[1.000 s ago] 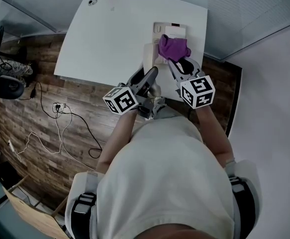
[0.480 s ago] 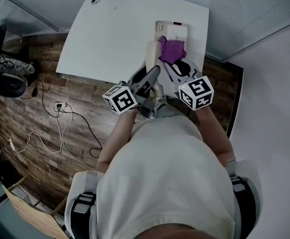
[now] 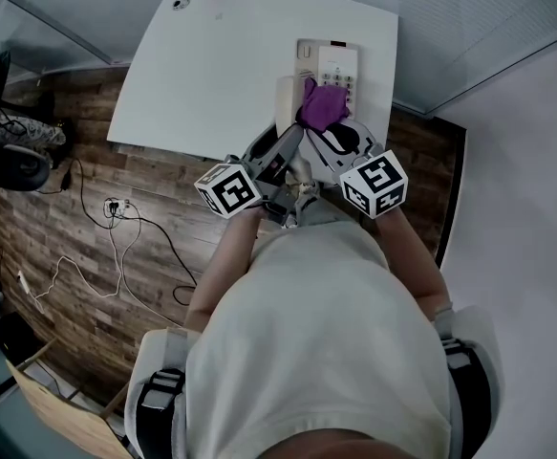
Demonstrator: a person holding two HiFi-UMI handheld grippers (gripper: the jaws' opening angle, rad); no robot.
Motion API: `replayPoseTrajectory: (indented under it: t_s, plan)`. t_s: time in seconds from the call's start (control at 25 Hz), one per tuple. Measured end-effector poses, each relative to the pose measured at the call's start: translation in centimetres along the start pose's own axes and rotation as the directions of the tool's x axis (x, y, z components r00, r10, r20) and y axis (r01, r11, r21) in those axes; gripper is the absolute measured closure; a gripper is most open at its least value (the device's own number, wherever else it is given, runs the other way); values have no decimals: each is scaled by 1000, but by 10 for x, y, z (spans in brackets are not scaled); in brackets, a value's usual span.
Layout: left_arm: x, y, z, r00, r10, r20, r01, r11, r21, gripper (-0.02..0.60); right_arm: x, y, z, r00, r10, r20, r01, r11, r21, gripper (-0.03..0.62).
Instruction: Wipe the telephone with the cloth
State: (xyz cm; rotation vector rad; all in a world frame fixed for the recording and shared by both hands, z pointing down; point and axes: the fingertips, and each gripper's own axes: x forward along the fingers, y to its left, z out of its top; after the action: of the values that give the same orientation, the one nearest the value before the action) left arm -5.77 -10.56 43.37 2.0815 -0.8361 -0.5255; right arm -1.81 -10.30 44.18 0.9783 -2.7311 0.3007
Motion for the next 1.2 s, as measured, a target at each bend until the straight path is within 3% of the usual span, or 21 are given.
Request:
replayPoseTrajectory:
  t_s: [1.2]
  plan:
    - [-8,0,-1,999,22,27,-21,1000,-7,359,-13,40,-8,981,194,-1,-194,980,-48,491]
